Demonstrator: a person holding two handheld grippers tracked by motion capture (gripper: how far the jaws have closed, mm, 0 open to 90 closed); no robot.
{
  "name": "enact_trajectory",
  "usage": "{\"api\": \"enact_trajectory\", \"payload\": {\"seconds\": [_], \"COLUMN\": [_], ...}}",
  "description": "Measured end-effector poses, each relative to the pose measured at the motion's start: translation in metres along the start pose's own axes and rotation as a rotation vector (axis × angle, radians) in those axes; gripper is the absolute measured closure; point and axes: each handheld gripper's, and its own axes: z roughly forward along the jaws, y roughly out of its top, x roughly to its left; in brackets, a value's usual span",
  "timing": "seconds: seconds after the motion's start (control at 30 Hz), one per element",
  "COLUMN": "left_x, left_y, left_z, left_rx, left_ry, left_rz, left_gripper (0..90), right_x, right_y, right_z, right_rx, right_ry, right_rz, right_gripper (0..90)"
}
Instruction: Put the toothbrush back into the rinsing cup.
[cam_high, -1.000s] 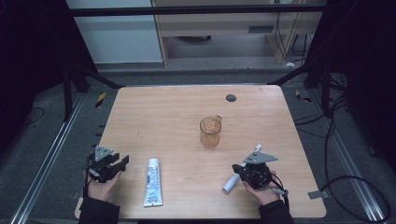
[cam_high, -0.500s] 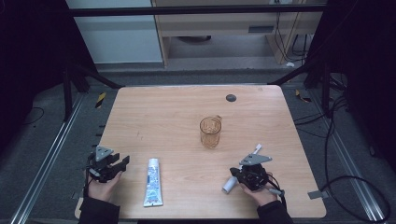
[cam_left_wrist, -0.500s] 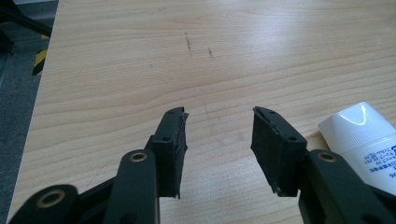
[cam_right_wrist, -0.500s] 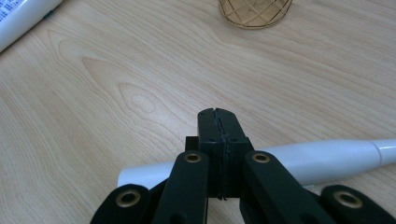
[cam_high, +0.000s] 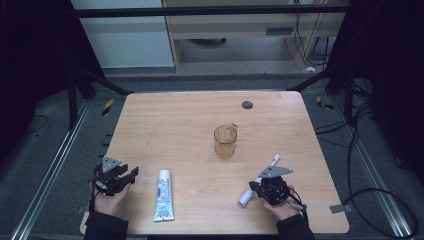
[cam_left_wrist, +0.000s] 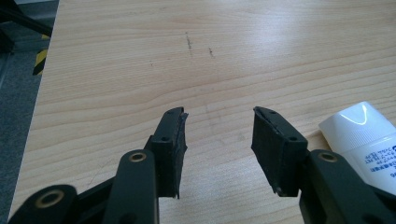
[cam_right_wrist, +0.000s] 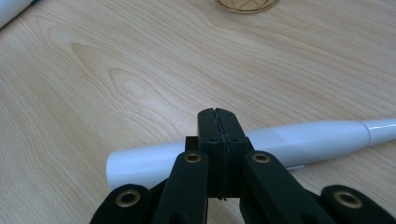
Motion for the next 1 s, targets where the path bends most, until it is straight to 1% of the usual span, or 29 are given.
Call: {"api": "enact_trajectory", "payload": {"seconds": [0.37, 0.57, 0.67, 0.73, 0.77, 0.83, 1.0], "left_x": [0.0, 0.0, 0.0, 0.0, 0.0, 0.0, 0.0], "left_y": [0.0, 0.0, 0.0, 0.0, 0.0, 0.0, 0.0], "left_z": [0.0, 0.0, 0.001, 0.001, 0.001, 0.001, 0.001], "left_rx": [0.002, 0.002, 0.003, 0.004, 0.005, 0.006, 0.006], "left_ry": [0.002, 0.002, 0.003, 0.003, 0.002, 0.003, 0.003], "left_rz": [0.0, 0.0, 0.0, 0.0, 0.001, 0.003, 0.001], "left_gripper": [53.4, 53.3, 53.3, 53.3, 53.3, 53.3, 53.3], "right_x": [-0.003, 0.001, 0.006, 0.006, 0.007, 0.007, 0.008], "right_y": [-0.004, 0.0, 0.002, 0.003, 0.004, 0.004, 0.003], "right_z": [-0.005, 0.002, 0.007, 0.007, 0.008, 0.009, 0.011], "right_rx": [0.001, -0.002, 0.013, 0.014, 0.004, 0.002, 0.018], "right_ry": [0.001, 0.009, 0.015, 0.015, 0.017, 0.018, 0.022], "right_rz": [0.015, -0.001, -0.011, -0.015, -0.01, -0.012, -0.012], "right_gripper": [90.0, 90.0, 90.0, 90.0, 90.0, 90.0, 90.0]}}
